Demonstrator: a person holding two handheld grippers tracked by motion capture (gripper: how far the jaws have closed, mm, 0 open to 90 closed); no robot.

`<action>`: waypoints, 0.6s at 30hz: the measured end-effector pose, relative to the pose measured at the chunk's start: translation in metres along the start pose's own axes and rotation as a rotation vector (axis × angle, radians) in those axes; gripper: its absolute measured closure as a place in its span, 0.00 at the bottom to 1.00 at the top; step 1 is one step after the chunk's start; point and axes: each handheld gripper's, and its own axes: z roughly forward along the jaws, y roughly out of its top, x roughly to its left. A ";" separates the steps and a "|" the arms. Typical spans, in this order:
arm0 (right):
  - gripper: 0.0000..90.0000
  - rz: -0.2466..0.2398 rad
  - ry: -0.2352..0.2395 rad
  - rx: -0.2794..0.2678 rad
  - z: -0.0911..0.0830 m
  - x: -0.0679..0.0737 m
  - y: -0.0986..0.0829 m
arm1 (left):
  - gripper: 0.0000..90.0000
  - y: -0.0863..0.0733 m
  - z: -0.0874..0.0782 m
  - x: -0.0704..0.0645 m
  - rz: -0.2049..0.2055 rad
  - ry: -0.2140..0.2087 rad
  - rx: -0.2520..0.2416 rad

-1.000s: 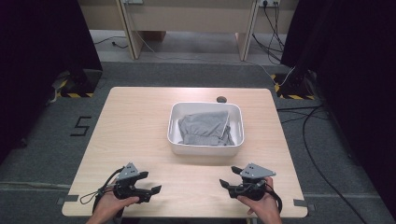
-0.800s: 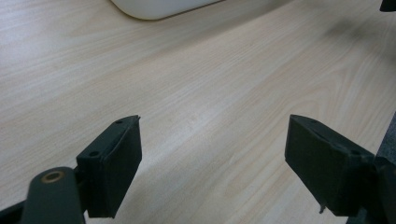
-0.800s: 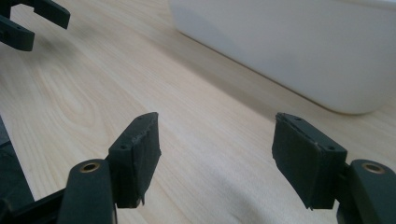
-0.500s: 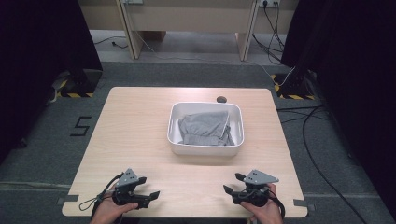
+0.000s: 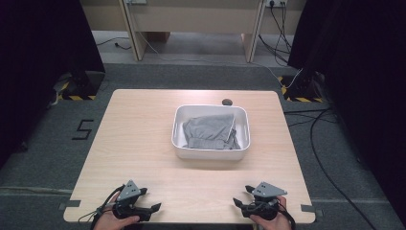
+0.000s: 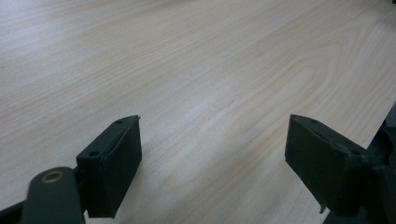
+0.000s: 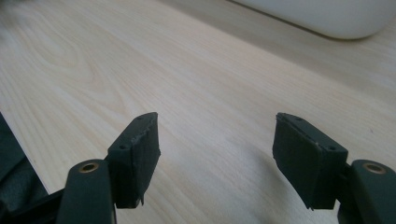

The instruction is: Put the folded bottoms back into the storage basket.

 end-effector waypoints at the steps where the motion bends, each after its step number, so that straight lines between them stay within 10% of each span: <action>1: 0.36 0.000 -0.007 0.000 0.000 0.000 -0.001 | 0.20 -0.001 -0.001 0.000 0.006 0.009 -0.002; 18: 0.25 -0.042 -0.067 -0.021 -0.003 0.006 -0.021 | 0.16 -0.021 0.000 -0.010 0.105 0.105 -0.037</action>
